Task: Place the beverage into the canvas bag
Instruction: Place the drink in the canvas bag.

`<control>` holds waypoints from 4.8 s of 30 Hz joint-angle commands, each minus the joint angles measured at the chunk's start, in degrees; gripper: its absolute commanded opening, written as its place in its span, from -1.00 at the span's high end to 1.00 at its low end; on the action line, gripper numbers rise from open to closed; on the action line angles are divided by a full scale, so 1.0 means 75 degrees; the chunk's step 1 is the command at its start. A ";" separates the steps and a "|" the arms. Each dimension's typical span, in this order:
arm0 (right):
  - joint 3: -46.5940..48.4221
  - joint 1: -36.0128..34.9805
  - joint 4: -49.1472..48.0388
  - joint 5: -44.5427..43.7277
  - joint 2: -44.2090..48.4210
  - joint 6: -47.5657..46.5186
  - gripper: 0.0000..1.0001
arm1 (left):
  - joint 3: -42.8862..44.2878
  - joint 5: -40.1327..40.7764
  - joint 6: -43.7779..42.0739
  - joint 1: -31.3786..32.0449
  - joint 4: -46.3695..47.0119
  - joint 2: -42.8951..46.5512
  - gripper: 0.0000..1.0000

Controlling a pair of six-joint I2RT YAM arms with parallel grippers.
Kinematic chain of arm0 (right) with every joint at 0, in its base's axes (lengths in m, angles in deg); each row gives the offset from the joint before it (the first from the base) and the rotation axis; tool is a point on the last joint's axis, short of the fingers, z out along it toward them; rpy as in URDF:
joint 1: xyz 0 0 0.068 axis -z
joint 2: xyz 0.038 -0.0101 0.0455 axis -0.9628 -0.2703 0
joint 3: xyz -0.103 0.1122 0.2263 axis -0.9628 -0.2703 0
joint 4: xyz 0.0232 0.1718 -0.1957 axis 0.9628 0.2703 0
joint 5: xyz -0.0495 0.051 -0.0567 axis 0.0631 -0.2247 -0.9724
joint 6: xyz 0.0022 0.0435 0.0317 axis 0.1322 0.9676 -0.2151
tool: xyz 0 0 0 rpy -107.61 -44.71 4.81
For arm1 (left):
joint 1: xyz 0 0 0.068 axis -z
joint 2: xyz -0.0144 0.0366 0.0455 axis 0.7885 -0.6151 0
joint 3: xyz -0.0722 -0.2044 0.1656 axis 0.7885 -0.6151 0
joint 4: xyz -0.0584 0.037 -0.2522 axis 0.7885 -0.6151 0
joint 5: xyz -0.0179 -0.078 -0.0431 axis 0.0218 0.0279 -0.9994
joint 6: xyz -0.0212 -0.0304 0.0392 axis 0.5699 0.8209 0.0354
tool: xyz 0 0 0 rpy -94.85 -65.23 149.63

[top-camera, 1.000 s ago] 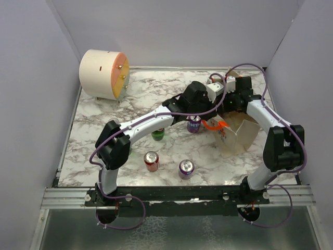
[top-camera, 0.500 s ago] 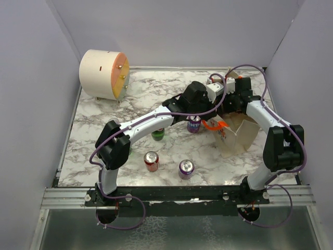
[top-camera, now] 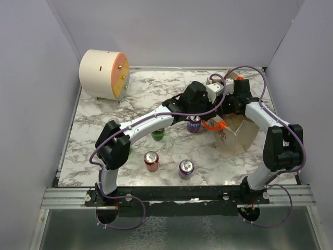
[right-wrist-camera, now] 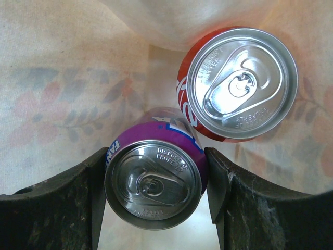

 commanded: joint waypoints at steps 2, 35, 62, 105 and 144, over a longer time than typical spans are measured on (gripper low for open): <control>-0.0161 -0.0107 -0.0091 0.0248 -0.0088 -0.0111 0.00 | 0.0268 -0.0079 -0.0165 -0.0002 -0.0010 -0.0005 1.00; 0.0264 -0.0103 0.0691 0.0038 0.0256 -0.0102 -0.19 | 0.0507 0.0578 -0.0308 0.0070 -0.0113 0.0135 1.00; -0.0553 -0.0102 0.0545 -0.0331 0.0344 -0.0509 0.29 | 0.1137 0.0965 -0.0091 0.0257 -0.0102 0.0625 1.00; 0.0146 -0.0103 0.0093 0.1326 0.0219 -0.0544 0.30 | -0.0018 0.0715 -0.0088 0.0269 -0.0155 0.0583 1.00; 0.0532 -0.0091 0.0993 0.0923 0.0966 -0.0798 -0.74 | -0.0189 0.0755 -0.0028 0.0270 -0.0085 0.0641 1.00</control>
